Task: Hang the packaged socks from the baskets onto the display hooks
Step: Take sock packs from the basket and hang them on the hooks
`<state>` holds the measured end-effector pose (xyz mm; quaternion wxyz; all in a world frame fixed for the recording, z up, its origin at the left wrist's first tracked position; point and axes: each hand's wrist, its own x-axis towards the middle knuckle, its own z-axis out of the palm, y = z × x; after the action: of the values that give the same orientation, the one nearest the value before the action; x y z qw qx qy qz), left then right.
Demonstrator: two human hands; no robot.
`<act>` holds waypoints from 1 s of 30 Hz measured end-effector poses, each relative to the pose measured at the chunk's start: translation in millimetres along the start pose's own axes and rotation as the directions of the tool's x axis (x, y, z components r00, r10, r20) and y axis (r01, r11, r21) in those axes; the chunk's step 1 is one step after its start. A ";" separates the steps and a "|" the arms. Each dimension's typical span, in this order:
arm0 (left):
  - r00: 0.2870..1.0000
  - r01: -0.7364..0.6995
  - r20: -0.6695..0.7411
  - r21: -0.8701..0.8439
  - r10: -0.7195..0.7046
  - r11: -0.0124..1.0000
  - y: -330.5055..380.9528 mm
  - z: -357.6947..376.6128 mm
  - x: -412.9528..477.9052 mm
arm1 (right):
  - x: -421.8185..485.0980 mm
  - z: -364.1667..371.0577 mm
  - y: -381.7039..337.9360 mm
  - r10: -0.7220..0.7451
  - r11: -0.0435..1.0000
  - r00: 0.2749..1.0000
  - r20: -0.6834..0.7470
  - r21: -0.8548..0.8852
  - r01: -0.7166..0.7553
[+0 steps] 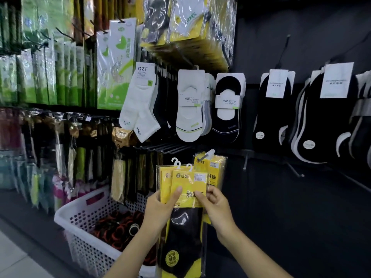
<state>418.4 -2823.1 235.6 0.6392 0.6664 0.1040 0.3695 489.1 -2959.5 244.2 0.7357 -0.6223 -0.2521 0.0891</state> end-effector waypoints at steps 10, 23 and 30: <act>0.995 0.026 -0.102 0.187 -0.007 0.982 4.5 -36.9 6.4 | 18.2 -21.3 -4.3 -0.079 0.994 0.981 -0.175 -0.092 0.064; 0.992 0.035 -0.125 0.181 -0.012 0.983 -11.9 -49.9 19.4 | 62.2 -12.4 11.9 -0.094 0.976 0.958 -0.269 -0.213 0.036; 0.988 0.052 -0.154 0.169 -0.026 0.984 -20.7 -44.3 21.7 | 89.9 -16.8 32.9 0.065 0.990 0.900 -0.430 -0.083 -0.111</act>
<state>412.9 -2772.2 220.1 0.5765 0.6871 0.1966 0.3961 580.2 -2927.3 234.4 0.7342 -0.6755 -0.0611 -0.0293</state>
